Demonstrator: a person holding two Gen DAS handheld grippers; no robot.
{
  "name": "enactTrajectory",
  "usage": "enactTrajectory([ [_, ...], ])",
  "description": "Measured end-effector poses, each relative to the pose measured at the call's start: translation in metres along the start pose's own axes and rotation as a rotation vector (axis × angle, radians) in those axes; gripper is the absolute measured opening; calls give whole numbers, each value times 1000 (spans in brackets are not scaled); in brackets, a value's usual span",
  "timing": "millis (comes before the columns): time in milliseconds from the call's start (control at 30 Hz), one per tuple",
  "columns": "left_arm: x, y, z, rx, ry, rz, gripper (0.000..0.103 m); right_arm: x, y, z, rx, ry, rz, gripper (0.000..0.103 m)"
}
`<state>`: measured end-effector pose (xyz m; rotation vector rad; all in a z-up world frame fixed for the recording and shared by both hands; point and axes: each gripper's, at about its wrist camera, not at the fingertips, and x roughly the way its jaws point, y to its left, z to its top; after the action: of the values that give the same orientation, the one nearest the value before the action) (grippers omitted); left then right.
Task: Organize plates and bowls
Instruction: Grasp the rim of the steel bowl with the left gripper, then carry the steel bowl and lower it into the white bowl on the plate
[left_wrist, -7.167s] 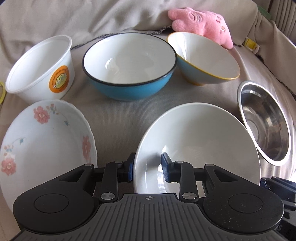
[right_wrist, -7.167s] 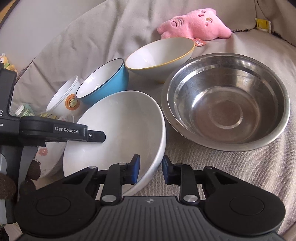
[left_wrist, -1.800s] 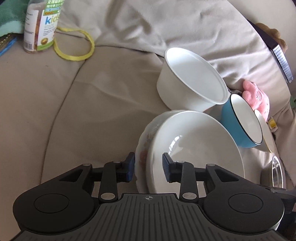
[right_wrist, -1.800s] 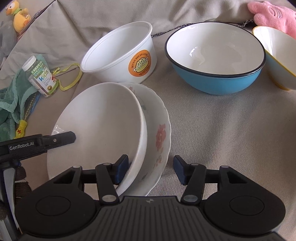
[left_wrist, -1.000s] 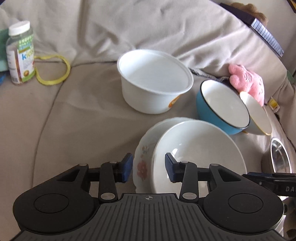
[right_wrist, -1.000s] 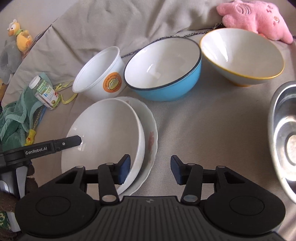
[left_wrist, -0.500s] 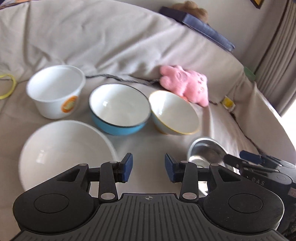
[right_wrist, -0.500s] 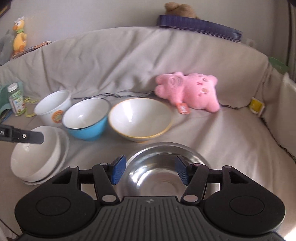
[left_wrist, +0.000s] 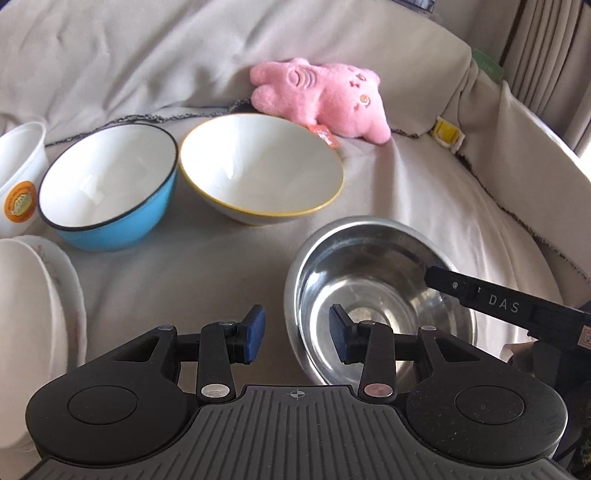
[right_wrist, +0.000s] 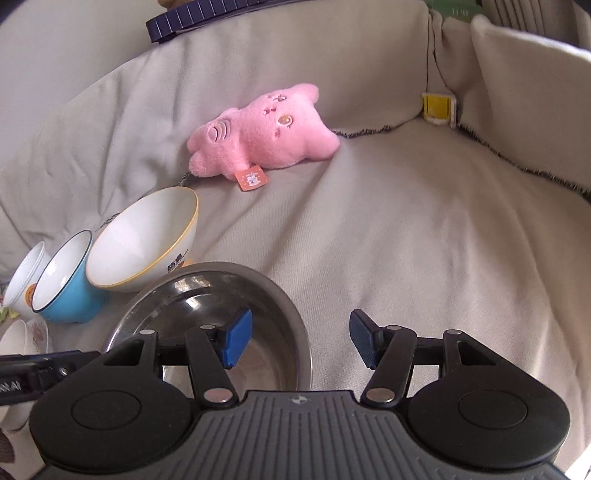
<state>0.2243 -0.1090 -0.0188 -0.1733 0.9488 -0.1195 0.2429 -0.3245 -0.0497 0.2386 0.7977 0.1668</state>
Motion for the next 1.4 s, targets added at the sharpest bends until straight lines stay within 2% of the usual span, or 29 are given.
enactTrajectory([
  [100, 13, -4, -4, 9, 36, -12, 42, 10, 1, -5, 12, 43, 56, 55],
  [167, 21, -6, -6, 8, 57, -24, 43, 14, 5, -7, -5, 66, 81, 43],
  [267, 27, -8, -8, 15, 70, -18, 43, 17, 10, -10, -24, 81, 65, 39],
  [300, 28, -7, -9, 18, 76, -19, 41, 18, 10, -11, -20, 87, 69, 30],
  [333, 28, -7, -10, 21, 86, -20, 40, 19, 9, -12, -10, 102, 86, 28],
  [500, 20, 0, -17, 34, 110, -40, 37, 12, 11, -18, 26, 117, 101, 27],
  [700, -19, 22, -26, 64, 81, -84, 36, -13, 40, -28, -7, 110, 104, 27],
  [933, -68, 85, -32, 26, 31, -132, 36, -34, 111, -27, -85, 109, 106, 27],
  [1200, -115, 187, -29, -87, -104, -186, 36, -39, 221, -23, -218, 118, 111, 28],
  [1300, -127, 222, -31, -170, -148, -170, 37, -25, 259, -25, -252, 153, 123, 28],
  [1400, -140, 248, -29, -193, -159, -131, 37, -16, 291, -31, -281, 187, 146, 28],
])
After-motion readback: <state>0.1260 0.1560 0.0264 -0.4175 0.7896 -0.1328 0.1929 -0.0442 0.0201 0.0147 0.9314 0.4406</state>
